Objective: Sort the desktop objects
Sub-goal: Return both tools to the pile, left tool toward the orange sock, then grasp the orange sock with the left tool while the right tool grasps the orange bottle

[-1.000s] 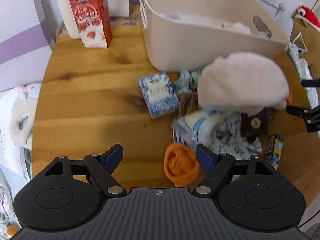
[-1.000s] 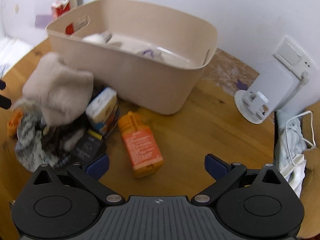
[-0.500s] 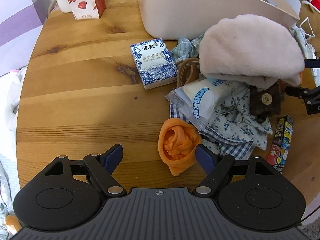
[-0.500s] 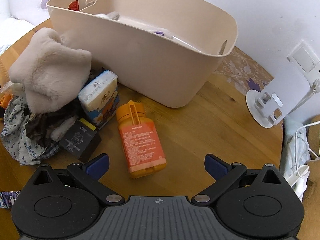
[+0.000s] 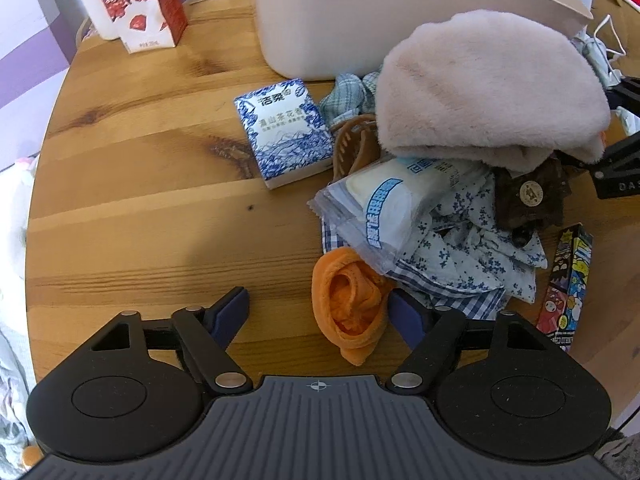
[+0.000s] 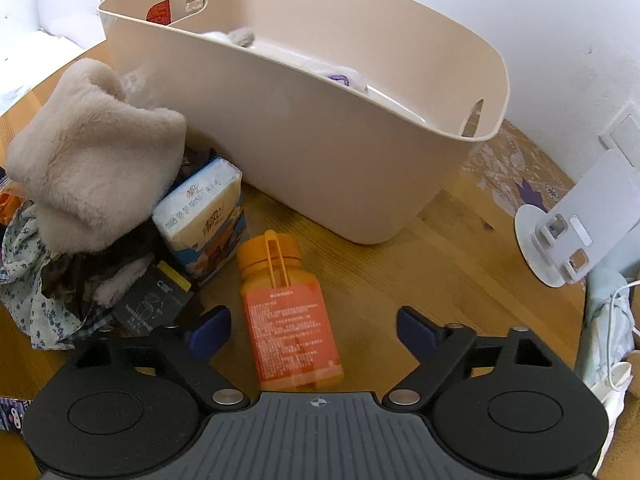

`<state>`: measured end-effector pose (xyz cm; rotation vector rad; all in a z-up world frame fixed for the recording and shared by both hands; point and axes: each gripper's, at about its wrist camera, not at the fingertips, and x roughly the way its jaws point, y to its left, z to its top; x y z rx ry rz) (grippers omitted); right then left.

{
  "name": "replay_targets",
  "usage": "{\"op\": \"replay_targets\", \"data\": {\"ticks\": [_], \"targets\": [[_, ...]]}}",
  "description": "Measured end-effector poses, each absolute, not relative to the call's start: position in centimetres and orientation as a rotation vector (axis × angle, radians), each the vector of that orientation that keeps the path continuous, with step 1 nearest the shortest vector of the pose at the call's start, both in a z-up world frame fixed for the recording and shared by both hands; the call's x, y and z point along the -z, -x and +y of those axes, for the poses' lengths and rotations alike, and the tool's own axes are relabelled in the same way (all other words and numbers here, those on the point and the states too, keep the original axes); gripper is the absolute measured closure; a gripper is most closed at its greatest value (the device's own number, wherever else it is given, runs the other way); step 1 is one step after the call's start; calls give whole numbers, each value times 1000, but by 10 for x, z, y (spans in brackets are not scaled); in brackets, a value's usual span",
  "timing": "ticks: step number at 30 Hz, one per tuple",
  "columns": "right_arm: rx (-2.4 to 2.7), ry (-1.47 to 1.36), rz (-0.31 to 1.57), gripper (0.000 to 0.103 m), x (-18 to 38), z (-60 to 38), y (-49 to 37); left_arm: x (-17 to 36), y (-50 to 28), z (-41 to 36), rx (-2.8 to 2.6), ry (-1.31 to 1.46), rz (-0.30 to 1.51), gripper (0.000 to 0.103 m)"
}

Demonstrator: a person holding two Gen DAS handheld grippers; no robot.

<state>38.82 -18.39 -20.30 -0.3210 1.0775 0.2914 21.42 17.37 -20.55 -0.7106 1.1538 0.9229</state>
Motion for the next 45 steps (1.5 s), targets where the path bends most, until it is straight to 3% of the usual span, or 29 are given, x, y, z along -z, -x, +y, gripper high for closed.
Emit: {"op": "replay_targets", "data": {"ticks": [4, 6, 9, 13, 30, 45], "targets": [[-303, 301, 1099, 33, 205, -185, -392, 204, -217, 173, -923, 710, 1145, 38], [-324, 283, 1120, 51, 206, -185, -393, 202, -217, 173, -921, 718, 1136, 48], [-316, 272, 1133, 67, 204, -183, -393, 199, -215, 176, -900, 757, 1110, 79], [-279, 243, 1161, 68, 201, -186, -392, 198, -216, 177, -880, 762, 1105, 87], [-192, 32, 1150, 68, 175, -199, -351, 177, -190, 169, -893, 777, 1056, 89], [-139, 12, 1075, 68, 140, -199, -341, 151, -171, 186, -935, 730, 977, 89]]}}
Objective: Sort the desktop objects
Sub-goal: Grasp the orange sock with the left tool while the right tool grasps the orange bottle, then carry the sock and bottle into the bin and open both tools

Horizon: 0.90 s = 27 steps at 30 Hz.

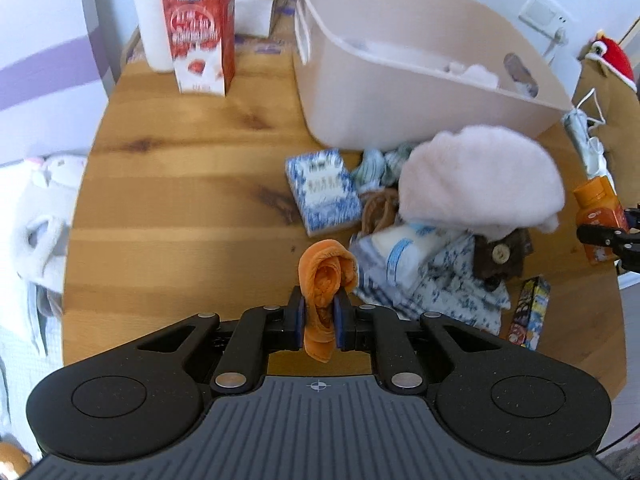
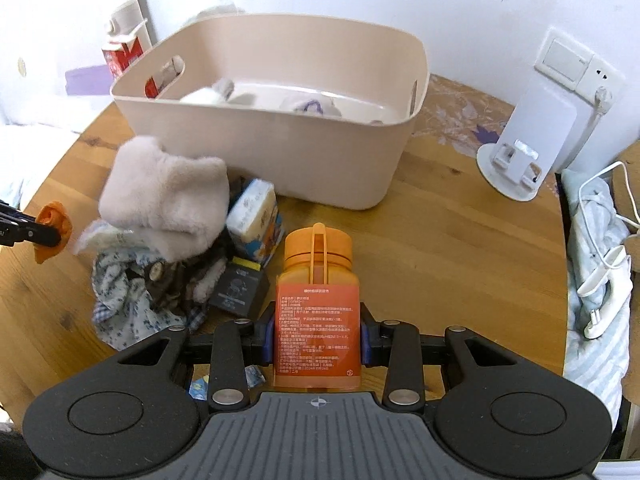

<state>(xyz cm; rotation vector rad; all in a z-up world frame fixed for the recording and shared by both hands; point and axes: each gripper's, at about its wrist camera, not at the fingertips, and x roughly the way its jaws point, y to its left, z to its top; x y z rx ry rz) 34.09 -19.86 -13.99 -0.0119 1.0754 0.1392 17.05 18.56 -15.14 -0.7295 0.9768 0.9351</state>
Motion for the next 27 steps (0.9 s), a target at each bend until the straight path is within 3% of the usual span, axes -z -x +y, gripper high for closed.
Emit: {"op": "replay_targets", "data": {"ticks": [11, 27], "targets": [[-156, 27, 952, 68, 88, -199, -350, 105, -187, 213, -964, 588, 923, 89], [-124, 31, 828, 68, 64, -205, -417, 67, -275, 266, -949, 417, 850, 89]]}}
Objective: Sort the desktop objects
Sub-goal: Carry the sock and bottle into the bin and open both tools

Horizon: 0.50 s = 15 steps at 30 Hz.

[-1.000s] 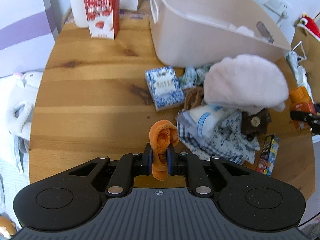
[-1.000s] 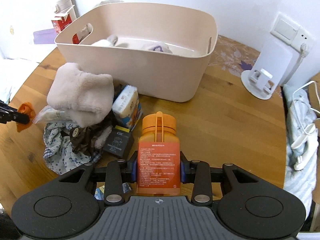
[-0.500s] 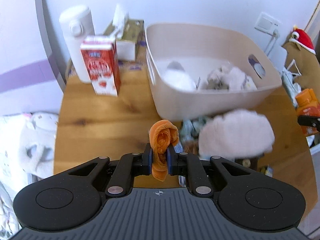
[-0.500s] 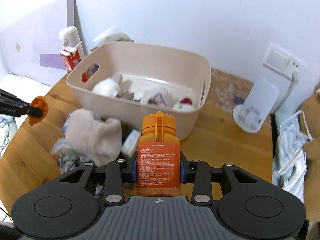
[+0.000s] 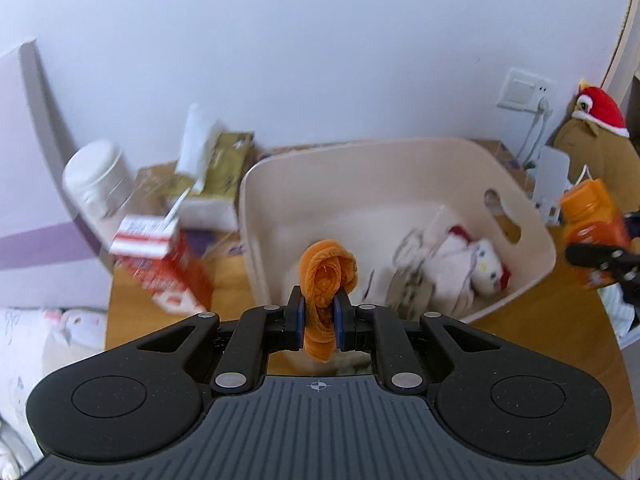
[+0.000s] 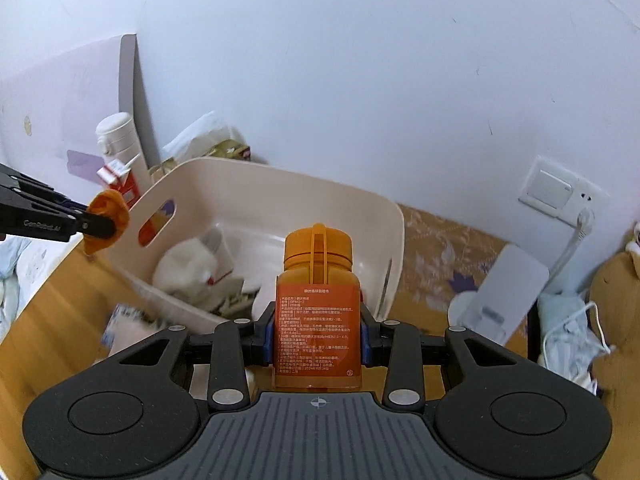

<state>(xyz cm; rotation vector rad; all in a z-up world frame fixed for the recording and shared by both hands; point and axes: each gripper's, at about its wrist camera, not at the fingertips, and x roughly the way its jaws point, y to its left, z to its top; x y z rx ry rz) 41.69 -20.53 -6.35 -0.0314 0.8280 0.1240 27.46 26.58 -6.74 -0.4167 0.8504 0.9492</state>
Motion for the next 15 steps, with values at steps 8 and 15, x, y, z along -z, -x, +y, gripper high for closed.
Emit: {"op": "replay_targets", "data": {"ticks": [8, 15], "targets": [[-123, 24, 854, 68, 86, -204, -450, 89, -312, 284, -961, 433, 872, 89], [-148, 41, 897, 68, 112, -199, -476, 120, -328, 296, -982, 477, 928, 89]]}}
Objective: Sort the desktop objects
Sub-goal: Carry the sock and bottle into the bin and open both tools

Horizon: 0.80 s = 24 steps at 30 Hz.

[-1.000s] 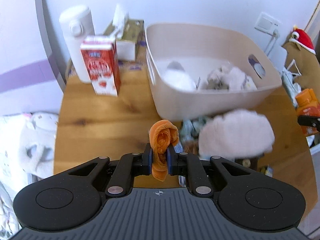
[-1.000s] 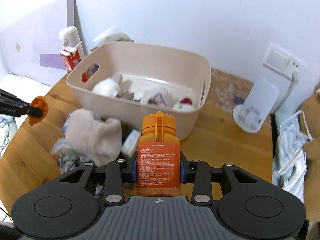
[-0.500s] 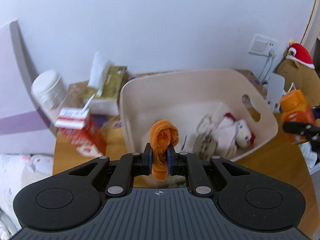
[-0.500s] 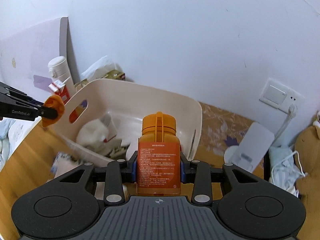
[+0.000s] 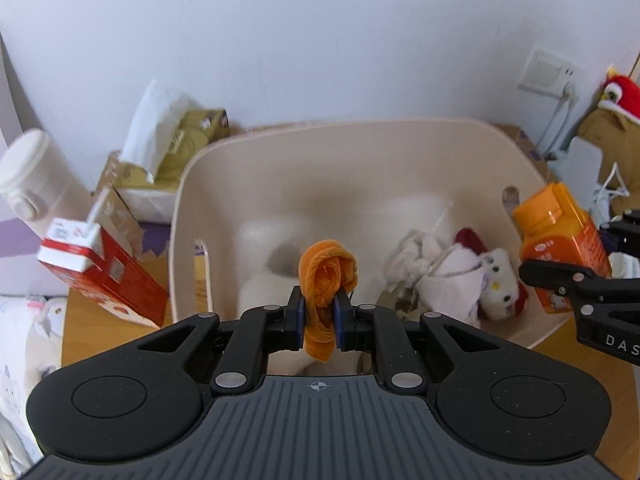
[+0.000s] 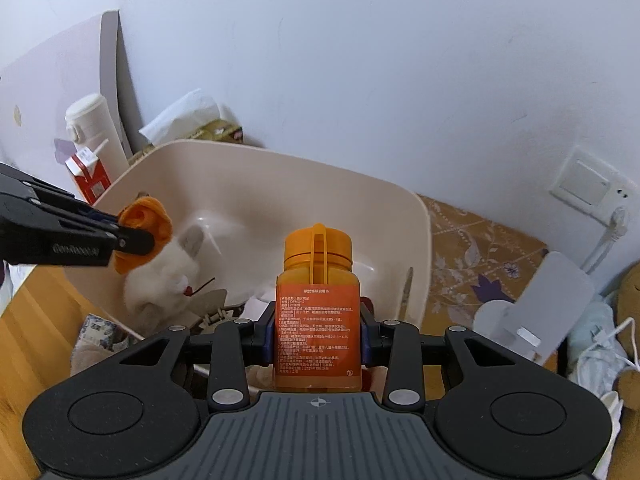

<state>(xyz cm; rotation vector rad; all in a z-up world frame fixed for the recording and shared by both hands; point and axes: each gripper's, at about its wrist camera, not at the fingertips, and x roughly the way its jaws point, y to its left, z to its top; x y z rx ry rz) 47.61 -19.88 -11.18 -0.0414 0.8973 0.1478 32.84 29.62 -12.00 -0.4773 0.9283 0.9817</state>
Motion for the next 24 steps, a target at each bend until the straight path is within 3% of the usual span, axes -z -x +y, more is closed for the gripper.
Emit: {"op": "replay_targets", "data": {"ticks": [18, 21, 24], "targets": [[-151, -20, 997, 68, 151, -197, -489, 158, -321, 297, -958, 526, 1016, 87], [-142, -37, 992, 67, 151, -197, -489, 153, -320, 290, -957, 489, 999, 76], [-127, -39, 963, 54, 144, -197, -484, 145, -320, 285, -944, 469, 966, 53]]}}
